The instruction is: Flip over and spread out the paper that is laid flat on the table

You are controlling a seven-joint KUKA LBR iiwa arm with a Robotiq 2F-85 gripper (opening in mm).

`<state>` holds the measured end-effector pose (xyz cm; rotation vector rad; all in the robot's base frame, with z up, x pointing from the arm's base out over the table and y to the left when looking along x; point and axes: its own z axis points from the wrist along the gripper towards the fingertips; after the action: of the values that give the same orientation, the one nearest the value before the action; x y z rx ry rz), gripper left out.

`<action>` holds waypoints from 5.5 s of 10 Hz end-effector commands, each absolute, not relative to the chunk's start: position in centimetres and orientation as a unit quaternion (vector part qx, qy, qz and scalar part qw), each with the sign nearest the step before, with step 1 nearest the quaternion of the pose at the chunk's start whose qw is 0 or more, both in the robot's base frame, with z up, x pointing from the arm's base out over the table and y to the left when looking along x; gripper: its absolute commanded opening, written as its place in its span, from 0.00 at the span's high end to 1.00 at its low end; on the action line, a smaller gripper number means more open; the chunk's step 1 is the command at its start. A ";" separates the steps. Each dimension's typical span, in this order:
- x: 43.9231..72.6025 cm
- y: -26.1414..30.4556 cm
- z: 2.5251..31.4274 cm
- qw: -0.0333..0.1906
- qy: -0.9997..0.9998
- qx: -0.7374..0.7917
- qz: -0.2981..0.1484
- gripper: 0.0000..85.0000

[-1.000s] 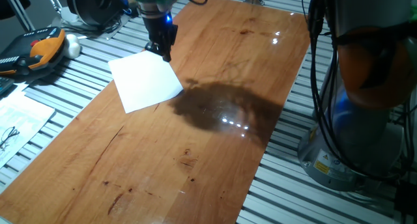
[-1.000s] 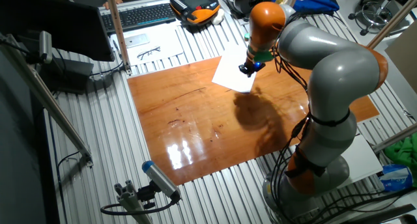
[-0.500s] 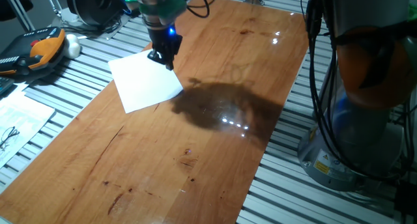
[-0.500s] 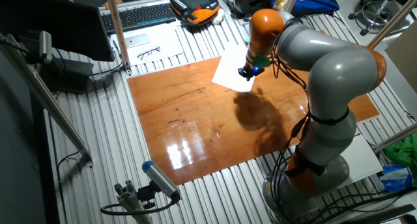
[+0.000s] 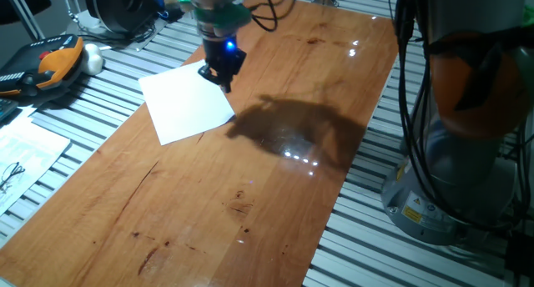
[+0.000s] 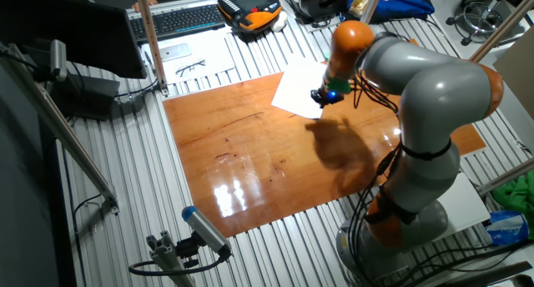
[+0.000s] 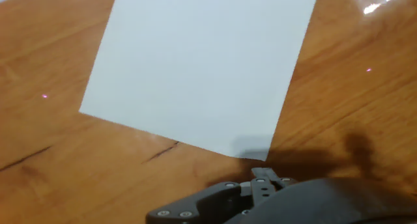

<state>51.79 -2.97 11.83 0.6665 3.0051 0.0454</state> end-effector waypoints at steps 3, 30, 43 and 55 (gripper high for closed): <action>51.3 -3.2 9.8 0.073 0.853 0.517 0.000 1.00; 52.0 -4.9 5.6 0.035 0.621 0.783 0.022 1.00; 52.1 -4.2 3.9 0.044 0.631 0.774 0.033 0.60; 52.3 -4.2 2.8 0.052 0.653 0.755 0.032 0.60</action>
<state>52.26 -4.24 2.78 2.2954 1.9890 0.0968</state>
